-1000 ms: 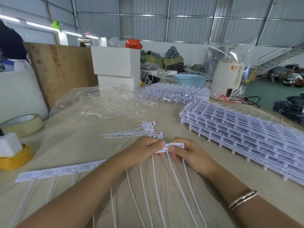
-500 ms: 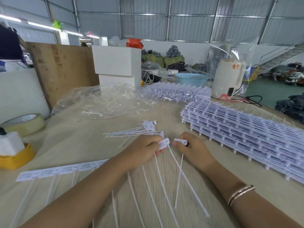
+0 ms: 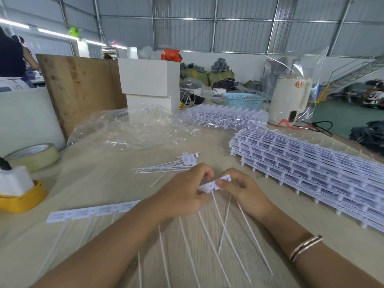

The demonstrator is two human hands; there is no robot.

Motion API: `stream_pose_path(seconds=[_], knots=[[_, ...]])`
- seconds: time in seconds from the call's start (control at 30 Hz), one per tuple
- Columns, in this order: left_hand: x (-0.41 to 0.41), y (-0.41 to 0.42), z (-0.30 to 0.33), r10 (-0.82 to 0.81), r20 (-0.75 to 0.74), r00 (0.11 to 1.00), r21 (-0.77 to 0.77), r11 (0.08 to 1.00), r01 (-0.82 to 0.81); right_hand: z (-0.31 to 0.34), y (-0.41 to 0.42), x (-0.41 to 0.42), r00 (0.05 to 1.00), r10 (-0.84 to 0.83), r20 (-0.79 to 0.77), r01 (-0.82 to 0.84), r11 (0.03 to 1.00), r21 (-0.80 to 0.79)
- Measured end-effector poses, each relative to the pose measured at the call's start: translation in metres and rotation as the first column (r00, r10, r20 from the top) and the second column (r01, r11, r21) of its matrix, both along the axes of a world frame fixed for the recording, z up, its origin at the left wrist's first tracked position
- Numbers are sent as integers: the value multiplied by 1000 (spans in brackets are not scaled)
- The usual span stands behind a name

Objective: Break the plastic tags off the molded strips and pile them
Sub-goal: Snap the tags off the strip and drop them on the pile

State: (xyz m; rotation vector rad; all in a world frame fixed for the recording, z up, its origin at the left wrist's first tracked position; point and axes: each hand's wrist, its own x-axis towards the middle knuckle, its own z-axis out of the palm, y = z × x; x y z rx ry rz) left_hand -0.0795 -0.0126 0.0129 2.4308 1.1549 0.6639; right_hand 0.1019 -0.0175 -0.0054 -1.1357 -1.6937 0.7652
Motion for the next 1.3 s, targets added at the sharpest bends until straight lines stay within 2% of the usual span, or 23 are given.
stream_pose_path(seconds=[0.1, 0.2, 0.27, 0.37, 0.4, 0.47, 0.5, 0.57, 0.7, 0.8, 0.87, 0.93, 1.0, 1.07, 1.13, 1.17, 1.2, 1.3], knots=[[-3, -1, -2, 85, -216, 973, 177, 983, -47, 1, 1, 3, 996, 32, -83, -34, 999, -30], [1, 1, -6, 146, -259, 955, 332, 942, -54, -3, 4, 1, 999, 50, -15, -51, 997, -63], [2, 4, -7, 169, -276, 946, 372, 927, -57, -4, 5, 2, 999, 43, -2, -43, 997, -61], [1, 7, -11, 201, -326, 924, 457, 889, -32, -4, 4, 3, 999, 27, 30, -28, 999, 34], [2, 8, -12, 204, -333, 921, 451, 892, -34, -3, 3, 3, 999, 33, 31, -35, 996, 77], [1, 7, -10, 173, -257, 951, 323, 942, -84, -1, 1, 1, 998, 43, 35, -48, 989, 142], [1, 7, -10, 158, -205, 966, 246, 964, -106, -1, 2, 1, 999, 36, 36, -41, 988, 151], [0, 8, -9, 115, -145, 983, 234, 969, -79, -3, 2, 1, 1000, 20, -17, -18, 992, 121], [3, 4, -9, 40, 34, 999, 161, 986, -45, -1, 0, -4, 969, 75, -236, -61, 996, 65], [2, 2, -8, -21, 200, 980, 2, 1000, 21, 3, 2, 0, 860, 45, -509, -71, 997, -32], [-3, 5, -9, 7, 182, 983, 19, 1000, -11, 4, 5, 9, 817, -35, -575, -39, 993, -115], [-6, 7, -11, 71, 69, 995, 126, 989, -79, 3, 6, 14, 889, -122, -442, 65, 988, -142], [-6, 8, -12, 127, -34, 991, 215, 969, -117, -3, 9, 13, 952, -250, -174, 231, 965, -122], [-4, 8, -13, 151, -58, 987, 249, 959, -132, -9, 15, 10, 924, -357, 136, 367, 929, -54], [-1, 7, -14, 163, -47, 985, 257, 955, -146, -11, 17, 8, 834, -383, 398, 426, 904, -22], [0, 7, -13, 168, -40, 985, 254, 955, -153, -12, 17, 7, 792, -391, 469, 444, 896, -4], [1, 7, -13, 171, -28, 985, 248, 956, -159, -12, 15, 6, 777, -415, 473, 449, 892, 45], [4, 5, -11, 158, 33, 987, 212, 964, -161, -10, 8, -4, 840, -414, 351, 355, 908, 222]])
